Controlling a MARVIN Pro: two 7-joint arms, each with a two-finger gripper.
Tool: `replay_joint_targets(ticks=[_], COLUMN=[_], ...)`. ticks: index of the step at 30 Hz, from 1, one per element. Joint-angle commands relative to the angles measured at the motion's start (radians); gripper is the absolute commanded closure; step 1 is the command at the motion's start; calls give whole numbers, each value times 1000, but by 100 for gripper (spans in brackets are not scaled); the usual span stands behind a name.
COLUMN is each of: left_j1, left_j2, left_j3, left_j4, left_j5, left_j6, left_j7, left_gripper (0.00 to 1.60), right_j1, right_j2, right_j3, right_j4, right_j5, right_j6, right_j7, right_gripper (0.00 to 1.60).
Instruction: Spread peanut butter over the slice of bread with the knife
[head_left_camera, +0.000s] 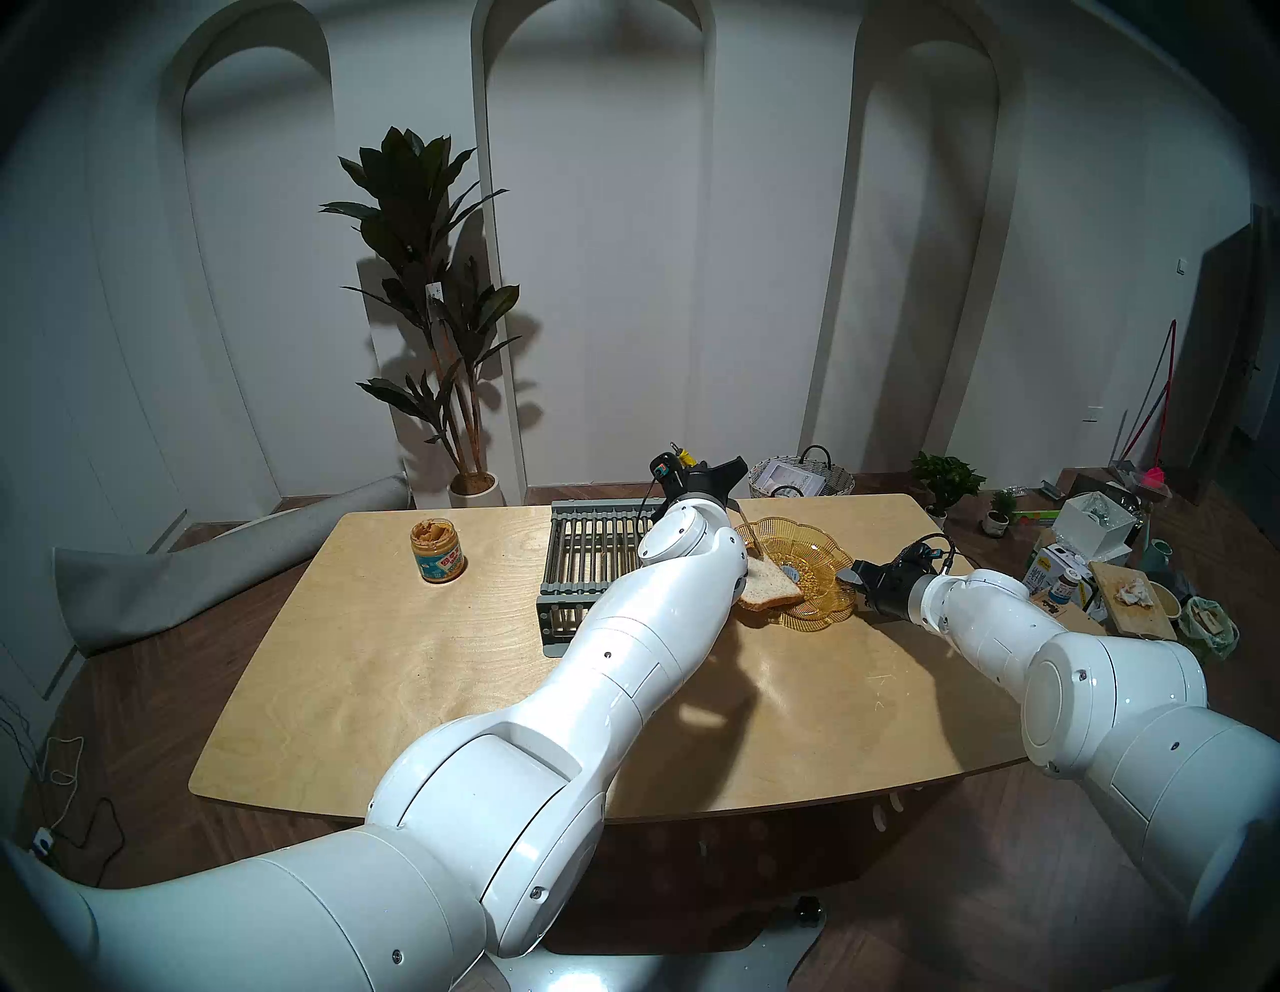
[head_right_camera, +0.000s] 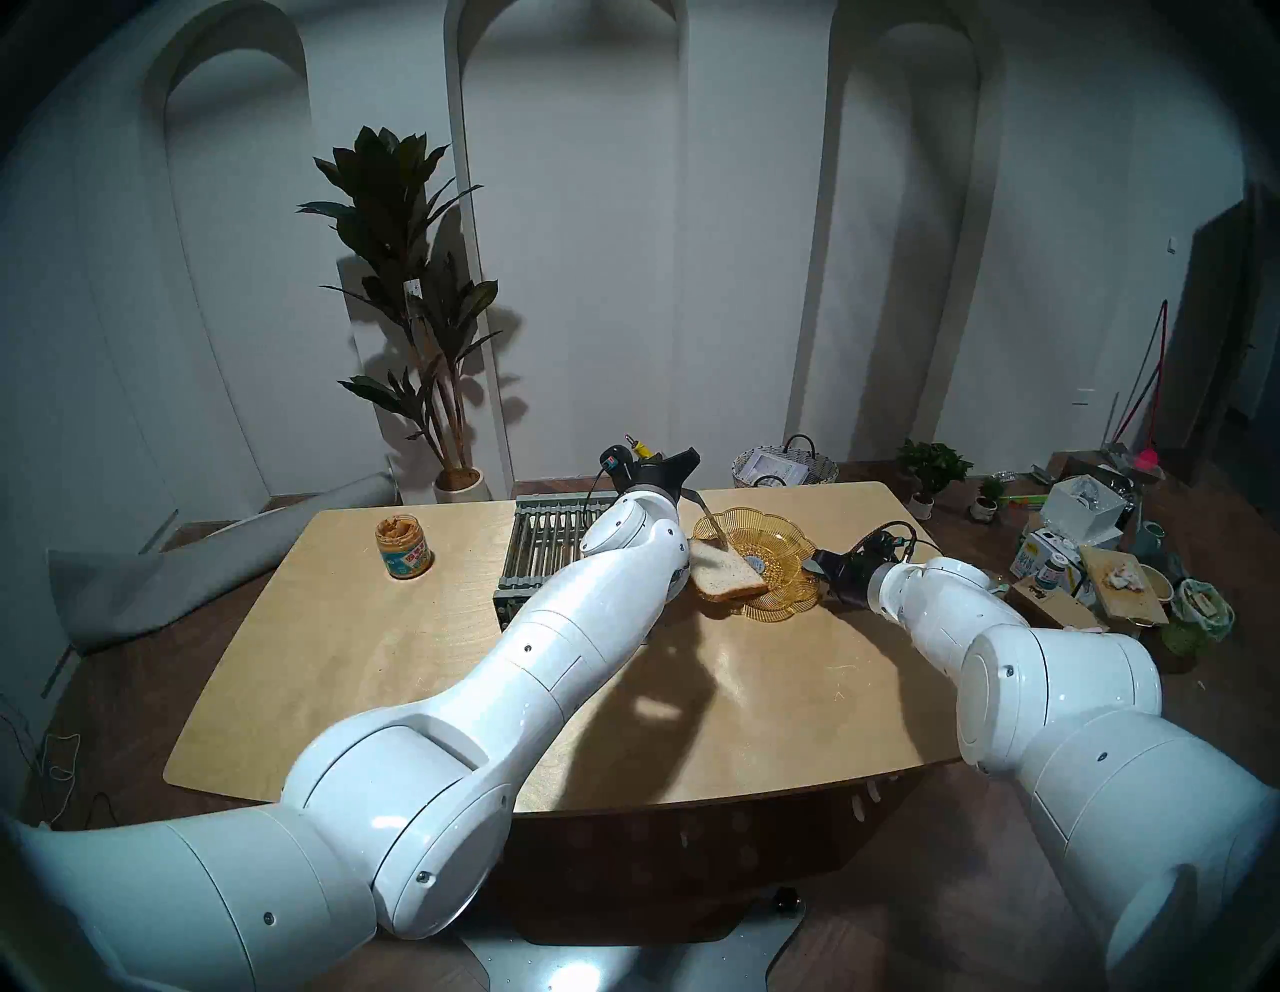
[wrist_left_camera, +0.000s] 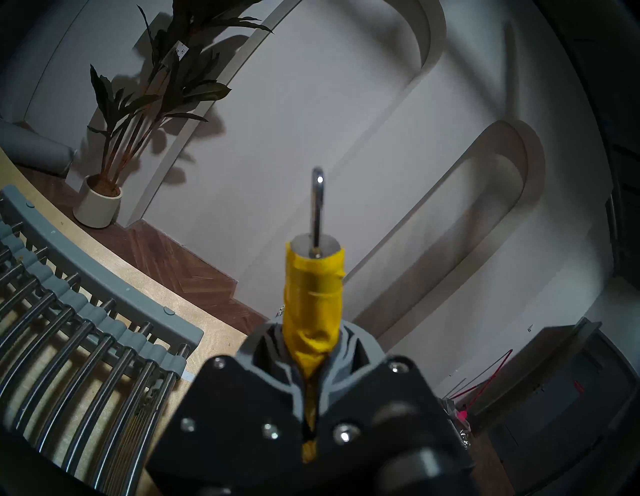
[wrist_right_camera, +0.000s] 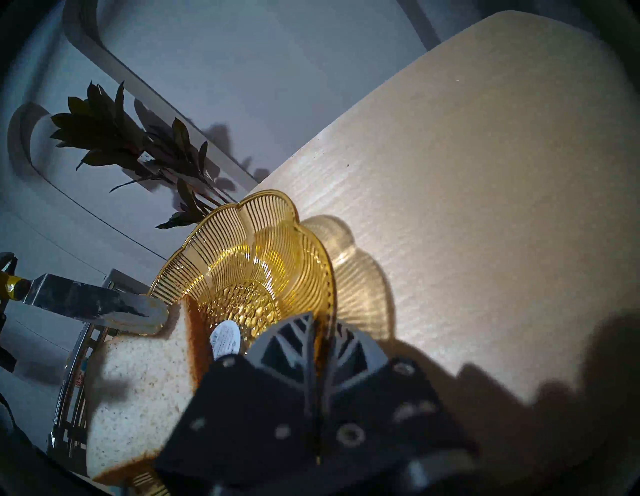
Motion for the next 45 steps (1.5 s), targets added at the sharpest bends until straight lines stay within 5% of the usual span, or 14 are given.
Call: replay_joint_targets(ticks=[1, 9, 30, 45], left_j1=[-22, 42, 201, 179], left_j2=[9, 24, 44, 12], left_j3=[11, 17, 39, 1], left_j4=[-77, -180, -424, -394], left_j5=[23, 24, -33, -135], left_j6=[-19, -20, 108, 113], left_j7=[-7, 13, 97, 40], left_gripper=[160, 160, 160, 160], right_j1=[15, 36, 15, 9], right_j2=[2, 1, 11, 22], right_j3=[9, 28, 38, 38], right_j4=[1, 0, -9, -3], right_j5=[6, 23, 28, 32], right_j6=[1, 22, 13, 13], right_j7=[-47, -99, -151, -143], right_gripper=[160, 160, 160, 160])
